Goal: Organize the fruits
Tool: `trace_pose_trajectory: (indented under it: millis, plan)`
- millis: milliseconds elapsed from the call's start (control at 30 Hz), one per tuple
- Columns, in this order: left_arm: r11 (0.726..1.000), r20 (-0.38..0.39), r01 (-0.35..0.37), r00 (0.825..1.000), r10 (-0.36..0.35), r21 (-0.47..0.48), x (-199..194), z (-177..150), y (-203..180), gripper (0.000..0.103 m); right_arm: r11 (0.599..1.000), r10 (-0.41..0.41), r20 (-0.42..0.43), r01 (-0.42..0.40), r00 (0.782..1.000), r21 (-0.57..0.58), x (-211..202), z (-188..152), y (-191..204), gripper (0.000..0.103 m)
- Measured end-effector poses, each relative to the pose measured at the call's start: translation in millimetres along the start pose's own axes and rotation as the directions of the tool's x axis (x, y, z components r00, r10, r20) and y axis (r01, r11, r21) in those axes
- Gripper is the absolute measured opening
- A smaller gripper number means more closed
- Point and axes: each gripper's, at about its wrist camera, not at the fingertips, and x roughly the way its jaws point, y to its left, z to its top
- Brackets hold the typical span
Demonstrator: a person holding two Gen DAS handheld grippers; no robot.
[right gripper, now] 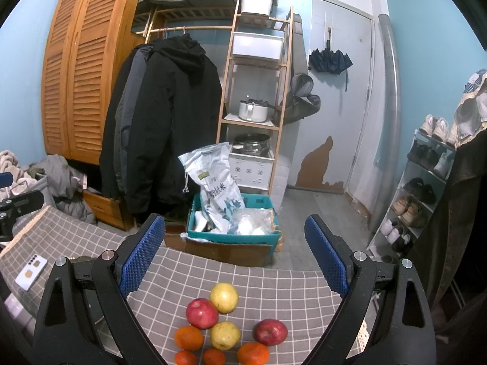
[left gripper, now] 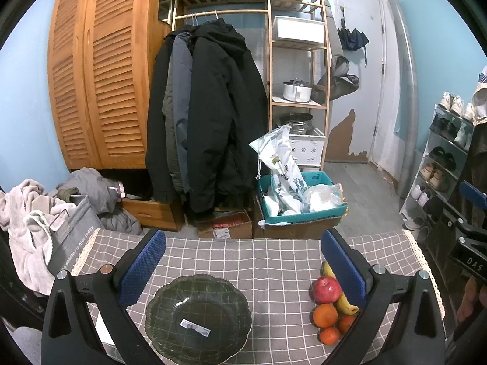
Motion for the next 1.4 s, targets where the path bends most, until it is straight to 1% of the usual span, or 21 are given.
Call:
trace_pose_trajectory:
  millis: [1400]
  plan:
    - [1.000,-0.002,0.005,1.000,-0.005,-0.002,1.8,-0.2,2.8,0.103,1.000,0.001,-0.003,-0.001,1.000,0.003,0.2,0.6,-1.3,0.091]
